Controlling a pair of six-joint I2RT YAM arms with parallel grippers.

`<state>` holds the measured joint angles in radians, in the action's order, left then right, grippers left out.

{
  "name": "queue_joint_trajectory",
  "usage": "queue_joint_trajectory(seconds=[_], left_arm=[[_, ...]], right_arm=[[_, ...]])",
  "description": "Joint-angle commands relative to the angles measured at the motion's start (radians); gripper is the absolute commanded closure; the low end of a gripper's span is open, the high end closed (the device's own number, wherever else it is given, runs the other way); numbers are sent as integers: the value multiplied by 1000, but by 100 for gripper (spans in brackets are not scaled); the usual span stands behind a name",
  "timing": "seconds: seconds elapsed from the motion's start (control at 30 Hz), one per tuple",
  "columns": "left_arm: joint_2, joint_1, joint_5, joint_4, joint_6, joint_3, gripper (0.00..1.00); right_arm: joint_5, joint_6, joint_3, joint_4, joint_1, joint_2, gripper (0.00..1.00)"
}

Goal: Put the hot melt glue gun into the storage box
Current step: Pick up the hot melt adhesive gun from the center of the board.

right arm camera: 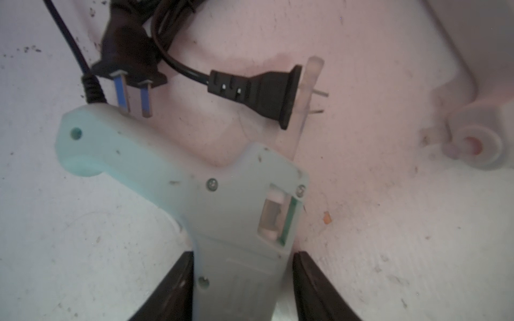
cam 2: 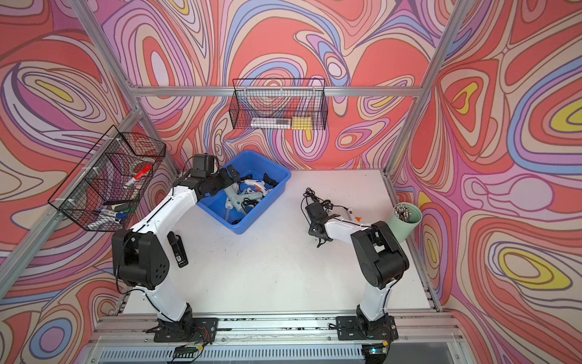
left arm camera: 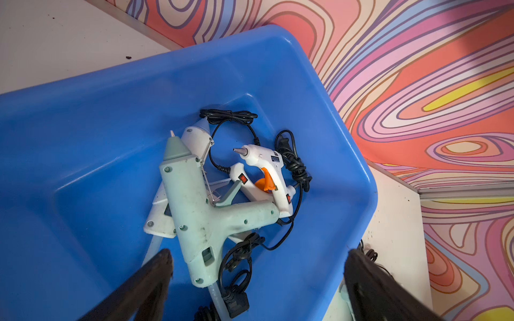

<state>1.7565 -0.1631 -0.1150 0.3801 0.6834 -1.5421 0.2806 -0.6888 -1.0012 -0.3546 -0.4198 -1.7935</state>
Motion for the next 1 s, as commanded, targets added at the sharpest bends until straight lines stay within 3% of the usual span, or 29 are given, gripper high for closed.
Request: queue_joint_trajectory(seconds=[0.0,0.23,0.53,0.8,0.97], left_arm=[[-29,2,-24,-10,-16,13,1],[-45,-49,-64,32,-39,21,1],[-51,-271,-132,77,-70,69,1],[-39,-421,-151,-53,47,164,1],[-2,-453,-194,-182,105,189,1]], right_arm=[[-30,0,29,0,3,14,60],[-98,1,100,45,4,154,100],[-223,-79,189,178,2,304,100],[-250,-109,238,276,-13,375,100],[-248,-117,260,318,-26,411,100]])
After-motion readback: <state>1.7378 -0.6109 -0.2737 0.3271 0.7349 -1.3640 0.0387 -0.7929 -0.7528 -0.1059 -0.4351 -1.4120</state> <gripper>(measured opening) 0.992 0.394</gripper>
